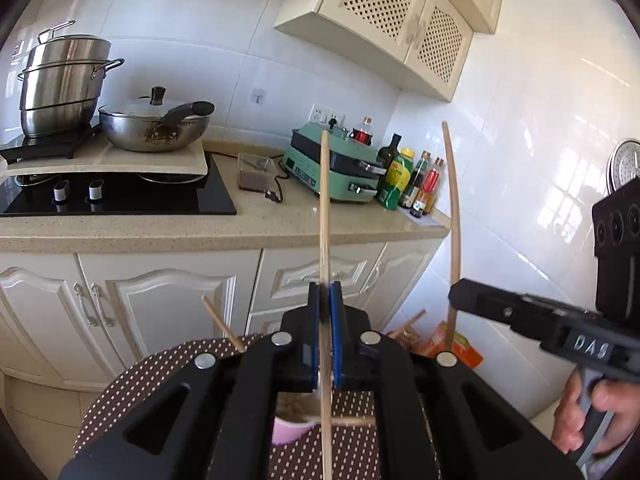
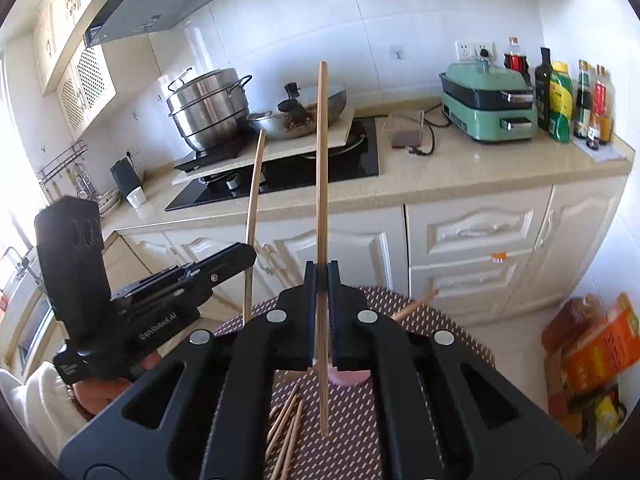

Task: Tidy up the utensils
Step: 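Lift both held chopsticks upright and lower them into the pink cup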

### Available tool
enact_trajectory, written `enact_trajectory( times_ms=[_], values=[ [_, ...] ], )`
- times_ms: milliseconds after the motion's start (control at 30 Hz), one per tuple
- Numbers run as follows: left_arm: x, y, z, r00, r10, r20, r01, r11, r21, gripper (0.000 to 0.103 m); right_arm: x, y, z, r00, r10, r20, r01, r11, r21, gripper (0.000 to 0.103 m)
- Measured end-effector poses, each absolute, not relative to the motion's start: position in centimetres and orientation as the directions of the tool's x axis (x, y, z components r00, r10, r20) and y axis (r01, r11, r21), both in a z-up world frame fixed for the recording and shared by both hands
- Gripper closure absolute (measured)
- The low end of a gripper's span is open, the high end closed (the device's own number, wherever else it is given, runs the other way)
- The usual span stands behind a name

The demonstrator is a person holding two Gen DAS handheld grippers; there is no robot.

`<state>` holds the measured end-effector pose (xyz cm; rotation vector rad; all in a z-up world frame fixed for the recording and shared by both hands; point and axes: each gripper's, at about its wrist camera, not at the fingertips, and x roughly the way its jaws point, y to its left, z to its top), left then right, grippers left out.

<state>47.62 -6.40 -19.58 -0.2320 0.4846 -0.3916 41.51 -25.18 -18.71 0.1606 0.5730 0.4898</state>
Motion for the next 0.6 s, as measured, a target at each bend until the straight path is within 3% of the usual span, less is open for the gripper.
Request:
enact_trajectory(
  times_ms=[267,600],
  values=[
    [51.0,-7.9,-20.4,0.857,-0.375,-0.354,0.268,0.910,-0.316,0.098,45.4,-24.5,-20.9,0.750,0.530,-0.397,-0.457,0.848,0.267,0.097],
    [53.2,-8.8,-21.8,0.886,-0.307,-0.348,0.223,0.939,-0.261,0.098,48.1,-24.0,-23.8,0.714,0.586,-0.383,-0.501,0.810,0.305,0.097]
  ],
)
